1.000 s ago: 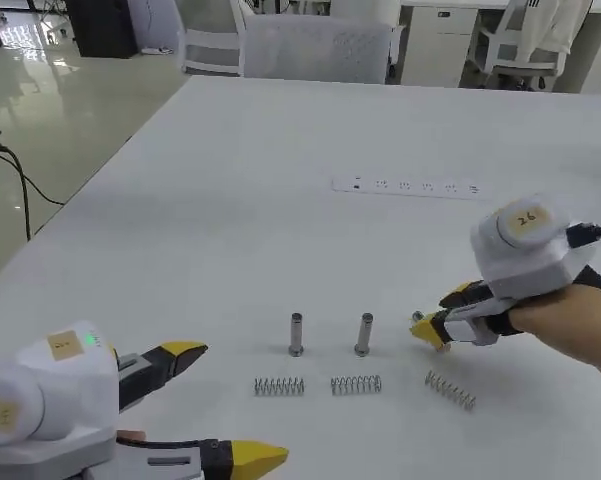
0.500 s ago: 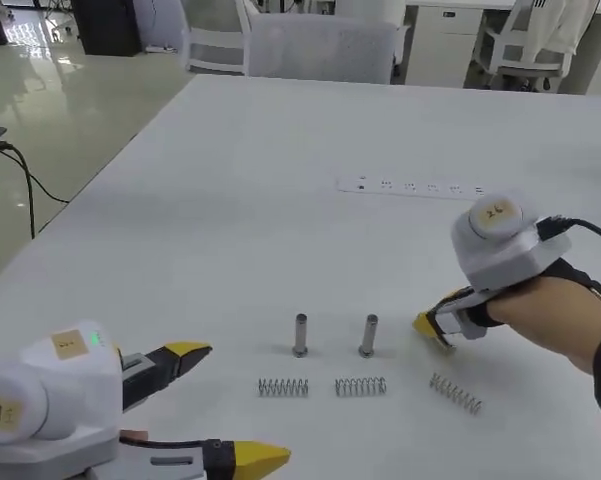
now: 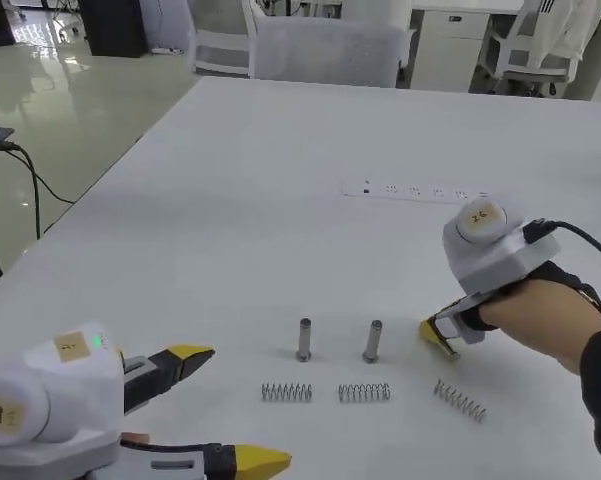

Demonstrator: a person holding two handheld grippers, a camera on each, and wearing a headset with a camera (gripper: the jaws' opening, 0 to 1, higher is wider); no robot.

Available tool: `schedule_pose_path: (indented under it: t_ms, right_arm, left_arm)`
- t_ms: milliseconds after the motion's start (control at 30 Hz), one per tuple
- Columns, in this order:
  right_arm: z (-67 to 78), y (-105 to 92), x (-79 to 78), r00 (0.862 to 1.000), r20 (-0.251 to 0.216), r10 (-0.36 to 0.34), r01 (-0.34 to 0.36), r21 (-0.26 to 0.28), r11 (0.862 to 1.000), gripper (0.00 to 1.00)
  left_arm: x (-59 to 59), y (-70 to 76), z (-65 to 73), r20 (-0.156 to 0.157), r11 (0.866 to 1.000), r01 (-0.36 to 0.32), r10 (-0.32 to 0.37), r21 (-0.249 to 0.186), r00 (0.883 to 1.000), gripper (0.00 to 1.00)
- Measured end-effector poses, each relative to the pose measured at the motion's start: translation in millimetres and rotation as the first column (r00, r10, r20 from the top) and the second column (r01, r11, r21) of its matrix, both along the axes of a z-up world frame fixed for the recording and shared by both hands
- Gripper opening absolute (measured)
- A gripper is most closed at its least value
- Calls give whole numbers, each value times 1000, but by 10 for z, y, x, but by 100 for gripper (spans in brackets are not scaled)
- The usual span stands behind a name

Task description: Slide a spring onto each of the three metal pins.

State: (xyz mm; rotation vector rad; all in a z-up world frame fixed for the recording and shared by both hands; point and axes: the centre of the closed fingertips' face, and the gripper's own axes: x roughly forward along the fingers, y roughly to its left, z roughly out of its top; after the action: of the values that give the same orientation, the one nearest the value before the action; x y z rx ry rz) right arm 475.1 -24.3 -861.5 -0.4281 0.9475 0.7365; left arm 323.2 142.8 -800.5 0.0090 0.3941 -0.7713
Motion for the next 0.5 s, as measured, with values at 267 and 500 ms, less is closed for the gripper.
schedule_pose_path:
  t_ms: [267,500]
  right_arm:
    - [-3,-2,9,1000,18,4,-3,-21,1000,5]
    - [83,-45,-27,1000,19,-11,11,13,1000,5]
  left_arm:
    - [-7,5,13,3,1000,2,-2,-1,1000,79]
    - [-7,14,26,7,1000,0,0,-3,1000,79]
